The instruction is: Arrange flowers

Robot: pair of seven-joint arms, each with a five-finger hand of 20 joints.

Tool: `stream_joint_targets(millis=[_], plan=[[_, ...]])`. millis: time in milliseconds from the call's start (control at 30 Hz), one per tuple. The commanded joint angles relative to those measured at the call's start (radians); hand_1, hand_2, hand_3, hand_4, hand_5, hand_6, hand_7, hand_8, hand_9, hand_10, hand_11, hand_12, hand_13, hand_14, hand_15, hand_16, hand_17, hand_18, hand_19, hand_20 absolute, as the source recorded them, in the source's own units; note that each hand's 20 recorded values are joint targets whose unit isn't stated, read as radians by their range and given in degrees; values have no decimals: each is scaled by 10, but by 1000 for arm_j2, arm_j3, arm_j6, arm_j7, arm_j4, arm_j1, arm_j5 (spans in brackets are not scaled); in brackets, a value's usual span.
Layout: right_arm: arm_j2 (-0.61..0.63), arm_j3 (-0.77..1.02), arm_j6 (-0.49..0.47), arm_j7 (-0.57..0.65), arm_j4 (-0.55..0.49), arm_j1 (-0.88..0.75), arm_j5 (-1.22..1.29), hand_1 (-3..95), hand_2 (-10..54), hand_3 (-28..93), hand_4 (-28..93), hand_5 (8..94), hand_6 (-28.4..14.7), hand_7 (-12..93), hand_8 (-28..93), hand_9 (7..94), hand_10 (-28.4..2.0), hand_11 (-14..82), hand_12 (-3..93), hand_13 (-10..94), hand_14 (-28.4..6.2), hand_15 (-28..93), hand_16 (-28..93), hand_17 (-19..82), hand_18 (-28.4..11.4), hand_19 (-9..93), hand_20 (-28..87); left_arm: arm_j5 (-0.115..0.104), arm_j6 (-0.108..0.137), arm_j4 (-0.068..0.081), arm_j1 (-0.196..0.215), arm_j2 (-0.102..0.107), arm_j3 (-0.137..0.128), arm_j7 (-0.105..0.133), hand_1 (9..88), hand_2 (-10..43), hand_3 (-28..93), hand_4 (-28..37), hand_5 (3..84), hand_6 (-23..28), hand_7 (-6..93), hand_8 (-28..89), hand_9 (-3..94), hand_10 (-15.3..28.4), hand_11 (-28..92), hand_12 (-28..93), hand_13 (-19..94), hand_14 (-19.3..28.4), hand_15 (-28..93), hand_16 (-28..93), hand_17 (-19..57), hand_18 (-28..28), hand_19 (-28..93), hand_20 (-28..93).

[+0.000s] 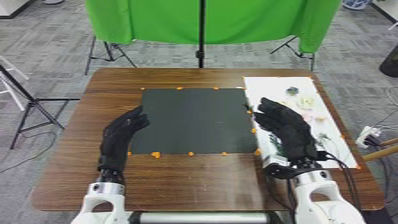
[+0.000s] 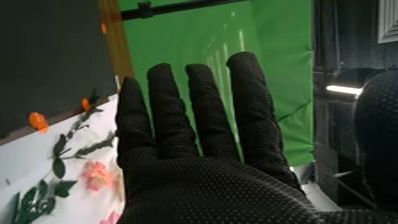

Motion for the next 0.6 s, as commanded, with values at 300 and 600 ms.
stream_joint_targets(millis=[300,600], plan=[[26,-92,222,-4,-5,31,-195,181,-95,729,-217,477,-12,180,-101,485,-144,80,157,437,-146,127,240,248,-188,302,328,-8,45,13,15,-19,28,-5,273,-20,694,-240,478,34,173,-82,467,136,226,98,358,179,369,-41,46,140,212,258],[54,-102,465,271,31,22,-1087,308,-95,556,-281,588,-28,218,-95,652,-154,215,202,679,-128,390,203,423,-175,688,433,-3,60,4,32,-19,17,-15,276,-19,690,-238,479,34,175,-83,469,136,228,96,359,179,373,-43,46,140,214,256]])
